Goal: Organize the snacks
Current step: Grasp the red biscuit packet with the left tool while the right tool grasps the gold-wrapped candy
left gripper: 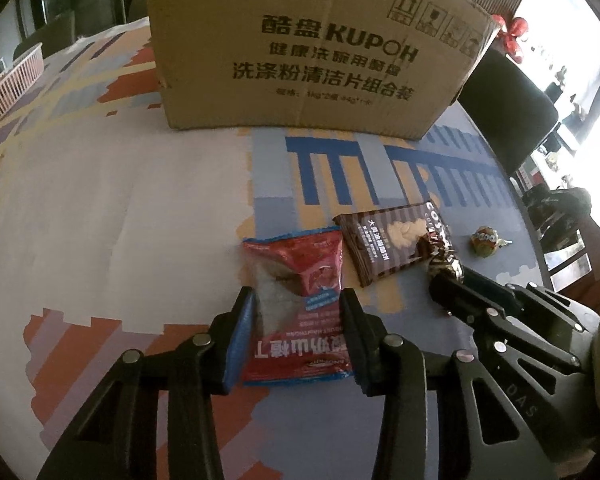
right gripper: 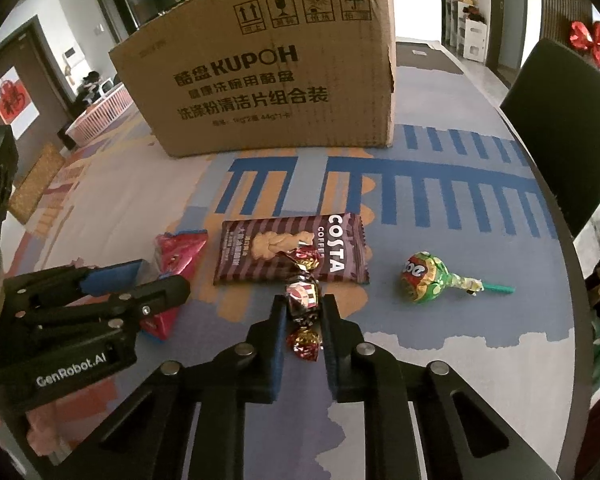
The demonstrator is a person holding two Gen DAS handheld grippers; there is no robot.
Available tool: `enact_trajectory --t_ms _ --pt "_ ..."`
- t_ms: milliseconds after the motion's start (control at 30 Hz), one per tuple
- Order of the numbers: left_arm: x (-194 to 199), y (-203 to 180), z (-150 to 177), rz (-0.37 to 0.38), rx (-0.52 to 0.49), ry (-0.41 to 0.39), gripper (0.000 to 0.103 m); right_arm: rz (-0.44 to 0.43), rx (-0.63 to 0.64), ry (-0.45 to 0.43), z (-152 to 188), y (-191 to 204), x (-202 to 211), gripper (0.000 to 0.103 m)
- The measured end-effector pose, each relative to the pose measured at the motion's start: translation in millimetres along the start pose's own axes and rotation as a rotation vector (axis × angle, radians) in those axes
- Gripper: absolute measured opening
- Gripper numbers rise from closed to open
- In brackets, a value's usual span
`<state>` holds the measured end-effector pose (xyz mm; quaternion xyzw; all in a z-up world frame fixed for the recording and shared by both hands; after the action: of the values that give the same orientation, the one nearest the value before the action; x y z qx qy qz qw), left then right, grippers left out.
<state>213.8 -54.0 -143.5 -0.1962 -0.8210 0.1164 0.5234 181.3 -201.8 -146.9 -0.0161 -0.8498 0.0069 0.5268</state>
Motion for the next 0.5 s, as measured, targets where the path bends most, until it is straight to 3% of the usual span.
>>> enact_trajectory --t_ms 233,500 --pt "10.0 -2.5 2.4 0.019 -0.010 -0.021 0.041 -0.012 0.002 -0.017 -0.5 4.8 10.5 0.018" --pt "39.3 -14.3 -4.6 0.037 -0.050 -0.098 0.041 -0.021 -0.004 -0.072 -12.2 4.0 35.4 0.018"
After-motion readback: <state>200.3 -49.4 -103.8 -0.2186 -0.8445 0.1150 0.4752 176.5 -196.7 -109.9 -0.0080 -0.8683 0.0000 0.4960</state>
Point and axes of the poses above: each gripper's, at about its wrist camera, not at the fingertips, and x roughly against the way its jaws point, y to its left, z to its underside, the point moved 3 cm from there along -x, roughly the way its jaws point, and after that the axes turned 15 degrees about z, right-handed, at the moved point
